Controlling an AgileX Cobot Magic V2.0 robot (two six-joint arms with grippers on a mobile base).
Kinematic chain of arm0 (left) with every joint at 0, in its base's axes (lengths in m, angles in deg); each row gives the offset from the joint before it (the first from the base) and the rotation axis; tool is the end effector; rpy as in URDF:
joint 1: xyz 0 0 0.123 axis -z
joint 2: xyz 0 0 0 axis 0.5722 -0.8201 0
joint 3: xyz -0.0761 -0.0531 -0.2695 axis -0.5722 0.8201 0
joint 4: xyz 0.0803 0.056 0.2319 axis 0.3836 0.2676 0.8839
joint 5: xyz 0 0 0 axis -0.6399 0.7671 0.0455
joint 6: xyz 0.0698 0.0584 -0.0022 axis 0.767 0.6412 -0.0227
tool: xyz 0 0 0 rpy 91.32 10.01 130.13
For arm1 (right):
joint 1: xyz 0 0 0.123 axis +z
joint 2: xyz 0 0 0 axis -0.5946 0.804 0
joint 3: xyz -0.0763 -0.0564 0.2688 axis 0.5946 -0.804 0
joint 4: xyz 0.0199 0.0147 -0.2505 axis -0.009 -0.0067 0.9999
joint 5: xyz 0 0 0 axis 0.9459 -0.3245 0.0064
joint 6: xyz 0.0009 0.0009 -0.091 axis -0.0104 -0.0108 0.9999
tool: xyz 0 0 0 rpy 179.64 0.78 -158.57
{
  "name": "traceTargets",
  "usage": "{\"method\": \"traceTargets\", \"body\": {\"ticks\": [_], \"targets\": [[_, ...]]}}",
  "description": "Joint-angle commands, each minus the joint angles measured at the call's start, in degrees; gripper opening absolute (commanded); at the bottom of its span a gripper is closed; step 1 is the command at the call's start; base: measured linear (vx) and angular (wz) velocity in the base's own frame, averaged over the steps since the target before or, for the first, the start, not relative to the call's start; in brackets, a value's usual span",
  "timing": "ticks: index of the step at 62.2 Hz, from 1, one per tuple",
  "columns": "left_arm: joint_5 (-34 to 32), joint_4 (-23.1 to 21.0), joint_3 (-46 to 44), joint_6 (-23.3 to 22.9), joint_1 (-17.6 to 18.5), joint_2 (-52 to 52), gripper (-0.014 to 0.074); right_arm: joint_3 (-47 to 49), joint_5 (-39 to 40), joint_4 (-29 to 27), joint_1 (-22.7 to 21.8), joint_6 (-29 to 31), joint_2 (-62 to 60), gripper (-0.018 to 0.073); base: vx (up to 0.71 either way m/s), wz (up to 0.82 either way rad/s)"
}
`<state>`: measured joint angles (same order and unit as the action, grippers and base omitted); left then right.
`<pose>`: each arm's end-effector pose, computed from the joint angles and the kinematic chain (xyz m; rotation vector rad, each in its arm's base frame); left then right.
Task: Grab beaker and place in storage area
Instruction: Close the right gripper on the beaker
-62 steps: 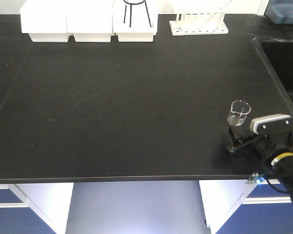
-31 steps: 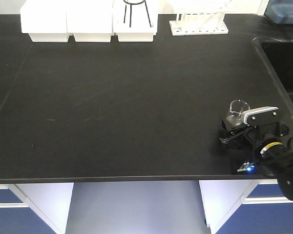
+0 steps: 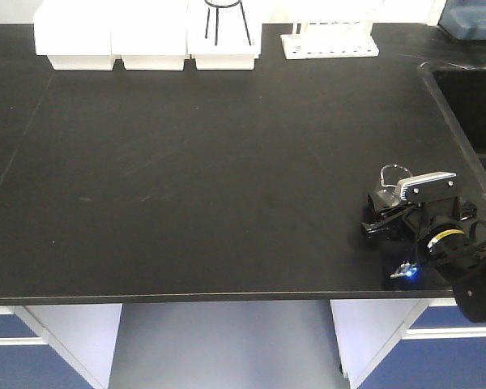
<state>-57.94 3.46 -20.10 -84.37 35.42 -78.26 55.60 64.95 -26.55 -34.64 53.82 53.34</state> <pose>0.0569 0.0009 0.1956 0.0232 1.5981 0.0324 0.2767 0.0205 0.0762 -0.2437 1.9387 0.0586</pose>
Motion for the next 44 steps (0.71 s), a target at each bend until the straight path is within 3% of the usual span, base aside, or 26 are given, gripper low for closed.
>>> {"method": "traceTargets", "body": {"ticks": [1, 44], "targets": [[-4.72, -0.06, -1.15, -0.56, 0.01, 0.85, -0.0006, 1.69, 9.09, 0.04, -0.25, 0.48, -2.10, 0.0501, 0.00, 0.00], [-4.72, -0.06, -1.15, -0.56, 0.01, 0.85, -0.0006, 7.94, 6.38, 2.44, -0.25, -2.07, 2.05, 0.0501, 0.00, 0.00]]}}
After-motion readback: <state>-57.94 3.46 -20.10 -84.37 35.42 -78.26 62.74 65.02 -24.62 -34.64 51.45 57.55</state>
